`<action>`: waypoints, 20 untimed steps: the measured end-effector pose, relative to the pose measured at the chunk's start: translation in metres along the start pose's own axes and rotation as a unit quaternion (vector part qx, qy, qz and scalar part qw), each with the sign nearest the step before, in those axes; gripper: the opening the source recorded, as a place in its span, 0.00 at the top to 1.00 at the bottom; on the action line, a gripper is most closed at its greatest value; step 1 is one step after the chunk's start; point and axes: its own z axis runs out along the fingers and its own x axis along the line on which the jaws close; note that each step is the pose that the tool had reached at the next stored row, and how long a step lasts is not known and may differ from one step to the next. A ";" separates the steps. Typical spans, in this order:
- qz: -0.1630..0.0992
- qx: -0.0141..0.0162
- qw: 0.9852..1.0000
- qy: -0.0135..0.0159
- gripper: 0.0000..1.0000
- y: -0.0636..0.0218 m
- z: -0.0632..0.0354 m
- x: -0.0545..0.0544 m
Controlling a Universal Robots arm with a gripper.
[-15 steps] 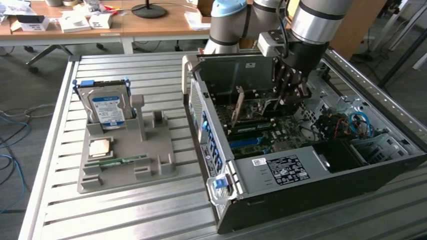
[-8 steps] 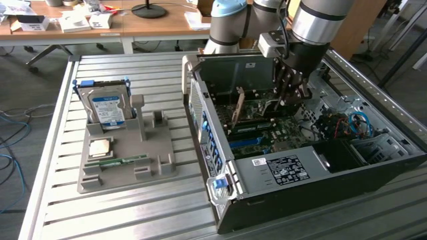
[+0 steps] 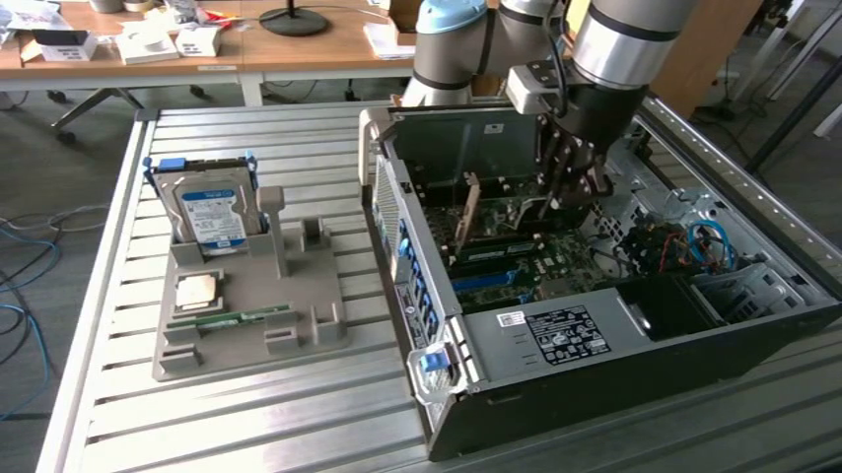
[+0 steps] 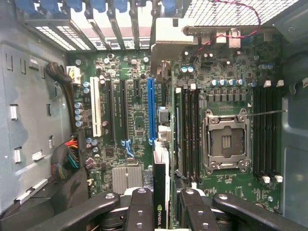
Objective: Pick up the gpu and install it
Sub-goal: 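Insert the gpu into the slot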
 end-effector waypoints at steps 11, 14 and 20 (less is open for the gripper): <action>0.000 0.000 1.000 0.000 0.74 0.0065 -0.0002 0.004; 0.000 0.000 1.000 0.000 0.74 0.0065 -0.0002 0.004; 0.000 0.000 1.000 0.000 0.74 0.0069 0.0047 0.005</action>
